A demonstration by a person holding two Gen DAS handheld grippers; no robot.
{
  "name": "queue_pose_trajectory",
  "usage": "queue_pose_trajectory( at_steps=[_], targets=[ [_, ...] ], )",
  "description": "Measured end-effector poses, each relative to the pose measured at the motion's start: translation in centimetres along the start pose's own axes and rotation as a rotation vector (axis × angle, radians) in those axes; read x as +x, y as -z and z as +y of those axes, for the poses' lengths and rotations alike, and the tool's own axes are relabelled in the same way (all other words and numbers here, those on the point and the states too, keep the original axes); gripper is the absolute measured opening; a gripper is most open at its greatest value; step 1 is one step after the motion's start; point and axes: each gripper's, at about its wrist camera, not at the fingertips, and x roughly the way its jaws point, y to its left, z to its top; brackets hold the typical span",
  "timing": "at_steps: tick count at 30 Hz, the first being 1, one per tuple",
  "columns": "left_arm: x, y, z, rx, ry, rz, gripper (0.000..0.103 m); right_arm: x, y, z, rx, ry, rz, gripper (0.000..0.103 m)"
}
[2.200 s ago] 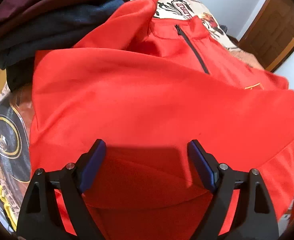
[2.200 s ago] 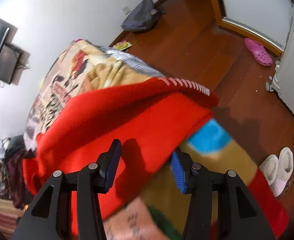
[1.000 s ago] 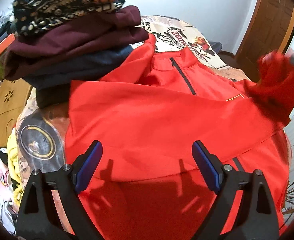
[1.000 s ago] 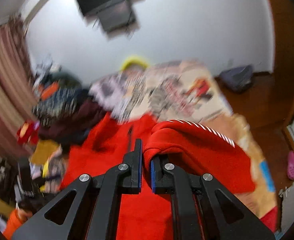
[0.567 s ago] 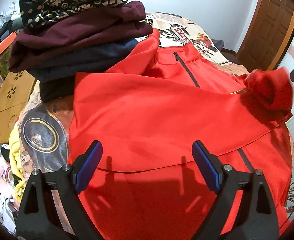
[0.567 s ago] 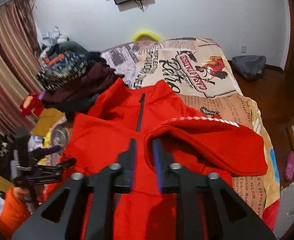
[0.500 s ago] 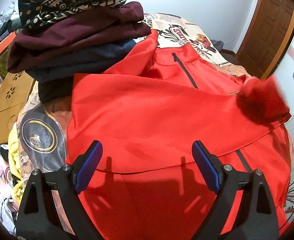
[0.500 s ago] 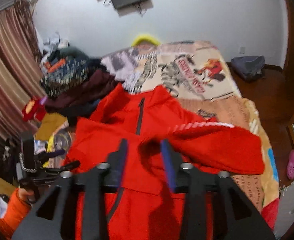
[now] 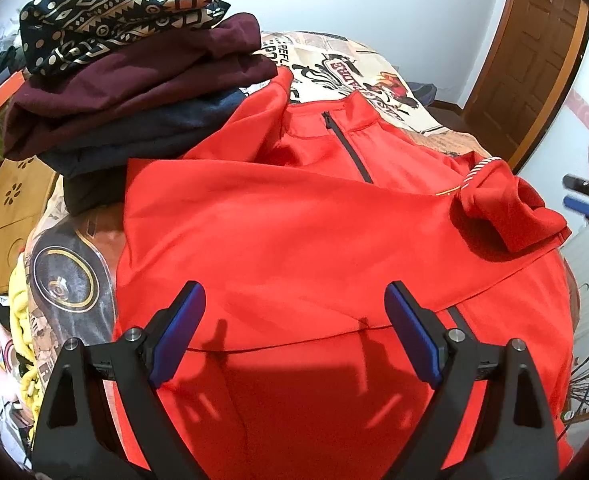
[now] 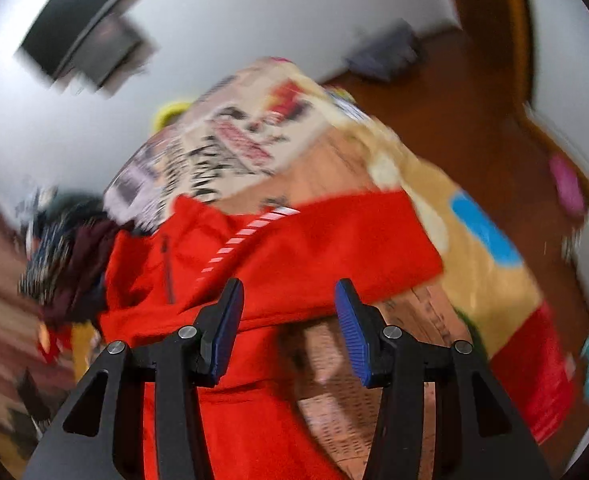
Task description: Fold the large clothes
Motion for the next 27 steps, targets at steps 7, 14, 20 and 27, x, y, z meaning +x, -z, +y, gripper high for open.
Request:
queue_pose_trajectory(
  at_steps=[7,14,20,27],
  targets=[
    [-0.1,0.0,0.8,-0.034,-0.022,-0.012,0.091,3.5,-0.1,-3.8,0.191,-0.039,0.048,0.044],
    [0.0,0.2,1.0,-0.054,-0.015,-0.013,0.091,5.7,-0.2,-5.0,0.264,-0.028,0.048,0.045],
    [-0.2,0.7,0.8,-0.028,-0.024,-0.017,0.091,4.5,0.6,-5.6,0.261,-0.042,0.066,0.046],
    [0.1,0.9,0.7,-0.035,-0.019,-0.007,0.091,4.4,0.8,-6.5,0.274,-0.034,0.07,0.044]
  ],
)
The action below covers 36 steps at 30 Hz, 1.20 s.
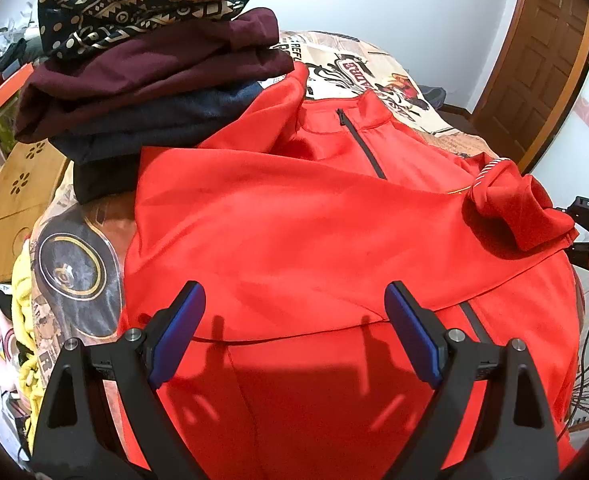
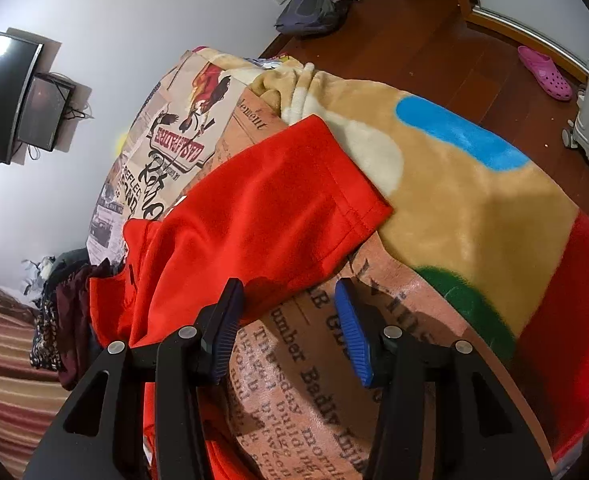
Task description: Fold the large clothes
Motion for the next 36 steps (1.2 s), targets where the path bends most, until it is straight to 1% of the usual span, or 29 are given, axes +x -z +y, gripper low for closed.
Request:
queue_pose_trajectory(
  at_steps=[5,6,7,8,9,12,15,17,20,23,24,26,27,28,30,32,33,34,35,36],
  targets=[
    [-0.4,0.1,-0.3,-0.005,0.006,-0.008,0.091,1.8,-1.2,0.7,-0.003,0.037,-0.025,0.044],
    [-0.5,0.1,-0.4,-0.003,0.006,-0.011,0.091,1.8,-1.3,0.9,-0.007,0.045,-0.034,0.036],
    [-0.7,0.1,-0.5,0.0,0.003,-0.014,0.091,1.9,-1.5,1.3,-0.019,0.065,-0.056,0.023],
    [-0.8,0.1,-0.5,0.004,0.0,-0.017,0.091,1.9,-1.6,1.8,-0.037,0.074,-0.065,0.017],
    [-1.0,0.1,-0.6,0.011,-0.006,-0.022,0.091,1.8,-1.8,2.4,-0.057,0.066,-0.07,0.007],
    [-1.6,0.1,-0.5,0.023,-0.02,-0.037,0.091,0.9,-1.9,4.7,-0.11,0.018,-0.075,0.007],
    [-2.1,0.1,-0.2,0.016,-0.016,-0.049,0.091,-0.8,-1.4,8.7,-0.219,-0.031,-0.099,0.007],
    [-2.5,0.0,0.2,0.005,-0.012,-0.058,0.091,-2.6,-0.4,12.8,-0.343,-0.081,-0.118,0.007],
    [-2.9,0.1,0.7,-0.011,-0.007,-0.07,0.091,-4.3,1.7,18.4,-0.495,-0.148,-0.125,0.007],
    [-3.5,0.1,1.1,-0.024,-0.003,-0.082,0.091,-4.9,4.4,23.2,-0.632,-0.216,-0.091,0.007],
    [-3.6,0.1,1.2,-0.027,-0.002,-0.086,0.091,-4.9,5.2,24.1,-0.662,-0.232,-0.076,0.007],
    [-4.1,0.2,1.6,-0.035,-0.001,-0.092,0.091,-4.4,7.6,26.8,-0.748,-0.261,-0.022,0.007],
    [-4.3,0.2,1.9,-0.04,0.0,-0.095,0.091,-3.9,8.9,27.9,-0.788,-0.267,0.01,0.01],
    [-4.5,0.2,2.1,-0.044,0.0,-0.096,0.091,-3.6,10.0,28.7,-0.825,-0.274,0.043,0.011],
    [-4.8,0.3,2.6,-0.052,-0.003,-0.098,0.091,-3.3,11.3,29.4,-0.862,-0.28,0.077,0.011],
    [-5.1,0.4,3.2,-0.06,-0.002,-0.095,0.091,-2.9,12.6,29.9,-0.896,-0.288,0.112,0.018],
    [-5.2,0.6,3.4,-0.065,-0.001,-0.093,0.091,-2.8,12.7,29.8,-0.903,-0.29,0.116,0.025],
    [-5.2,0.7,3.7,-0.073,0.003,-0.088,0.091,-2.9,12.9,29.6,-0.91,-0.283,0.101,0.029],
    [-5.1,0.8,3.9,-0.08,0.007,-0.083,0.091,-2.9,12.9,29.5,-0.912,-0.264,0.08,0.031],
    [-4.9,1.0,4.2,-0.093,0.017,-0.074,0.091,-3.0,12.6,29.3,-0.914,-0.244,0.067,0.036]
  ],
)
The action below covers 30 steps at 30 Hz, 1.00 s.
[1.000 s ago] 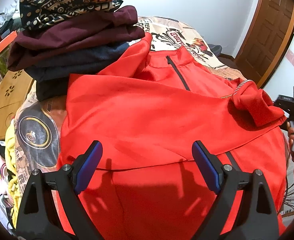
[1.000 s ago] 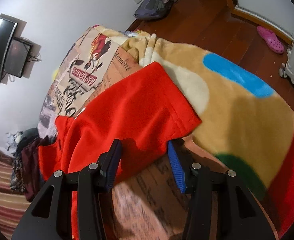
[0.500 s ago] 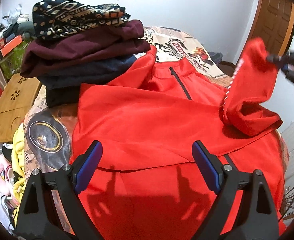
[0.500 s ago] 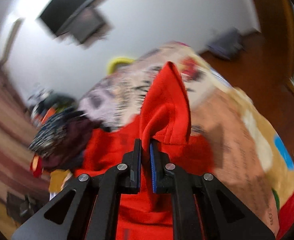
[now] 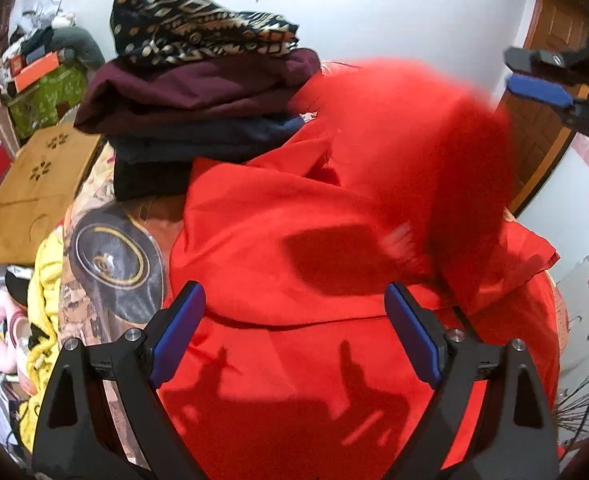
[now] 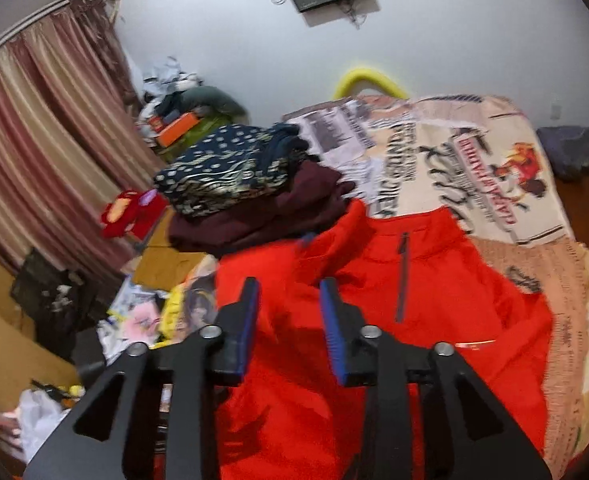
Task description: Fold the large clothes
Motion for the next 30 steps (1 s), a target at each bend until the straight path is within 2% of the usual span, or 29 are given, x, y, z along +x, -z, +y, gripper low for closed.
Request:
queue_pose_trajectory(
  at_steps=[2,8,13,16,18,20,22,24,25,27,28,29,30],
  targets=[
    [0.3,0.2,0.3,-0.022,0.015,0.016,0.091,-0.4,0.2,-0.9,0.001,0.026,0.006,0.041],
    [1.5,0.9,0.6,-0.084,0.095,0.072,0.091,-2.3,0.5,-3.2,0.019,0.144,-0.004,0.042],
    [2.4,0.7,0.8,-0.165,0.186,0.101,0.091,-4.2,2.4,-7.0,0.014,0.341,-0.017,0.042],
    [3.3,-0.4,1.0,-0.196,0.218,0.108,0.091,-4.4,3.7,-8.8,0.003,0.424,0.01,0.042],
    [4.3,-1.4,1.1,-0.209,0.213,0.121,0.088,-4.2,4.5,-9.7,-0.01,0.479,0.039,0.042],
    [5.5,-2.4,1.3,-0.226,0.218,0.134,0.085,-4.0,5.4,-10.3,-0.022,0.493,0.063,0.042],
    [7.1,-3.4,1.4,-0.229,0.212,0.156,0.079,-3.4,6.4,-11.2,-0.014,0.495,0.092,0.042],
    [9.1,-4.0,1.2,-0.207,0.156,0.197,0.06,-3.0,7.2,-12.0,0.012,0.497,0.113,0.042],
    [10.0,-4.2,1.0,-0.193,0.125,0.217,0.054,-2.3,7.8,-12.6,0.034,0.487,0.139,0.042],
    [11.7,-4.5,0.4,-0.147,0.075,0.244,0.029,-1.7,8.9,-13.3,0.06,0.47,0.178,0.042],
    [11.9,-4.6,0.3,-0.132,0.066,0.247,0.022,-1.1,9.5,-13.7,0.072,0.463,0.206,0.042],
    [12.1,-4.9,-0.1,-0.11,0.059,0.245,0.011,-0.7,10.0,-13.9,0.077,0.461,0.221,0.042],
    [12.0,-5.4,-0.5,-0.087,0.05,0.23,0.008,-0.5,10.3,-14.1,0.08,0.457,0.227,0.042]
  ],
)
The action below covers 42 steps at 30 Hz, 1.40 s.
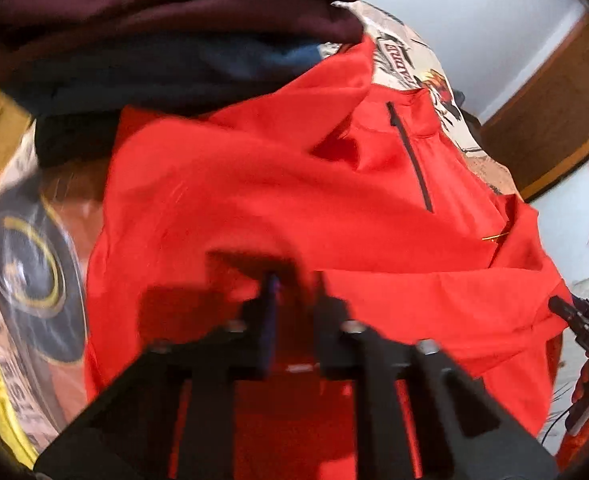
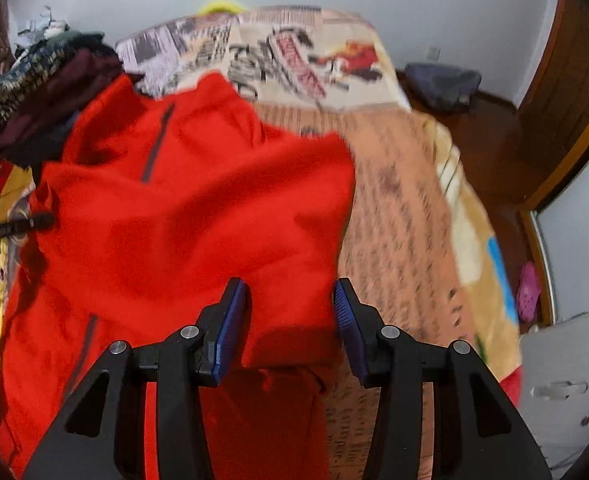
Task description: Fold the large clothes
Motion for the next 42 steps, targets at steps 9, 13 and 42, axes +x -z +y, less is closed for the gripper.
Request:
queue_pose_trajectory(
  at_steps=[9,13,42],
  targets=[
    [-12.6,-3.0,-5.8,0.211,0.056,-0.391,0.004,0.0,1.1,-1.0,0.078,-0.059,-0.009,0.05],
    [-14.7,-0.7,-4.9,0.192,0.071,-0.451,0.004,0.1,1.3,-0.5,0.072,-0.055,-0.022,0.051],
    [-6.1,7.7,10.1,-0.046,-0.246,-0.127,0.035,-0.5,1.2,0.3,0.043,-0.019,-0.041,0.061]
  ],
)
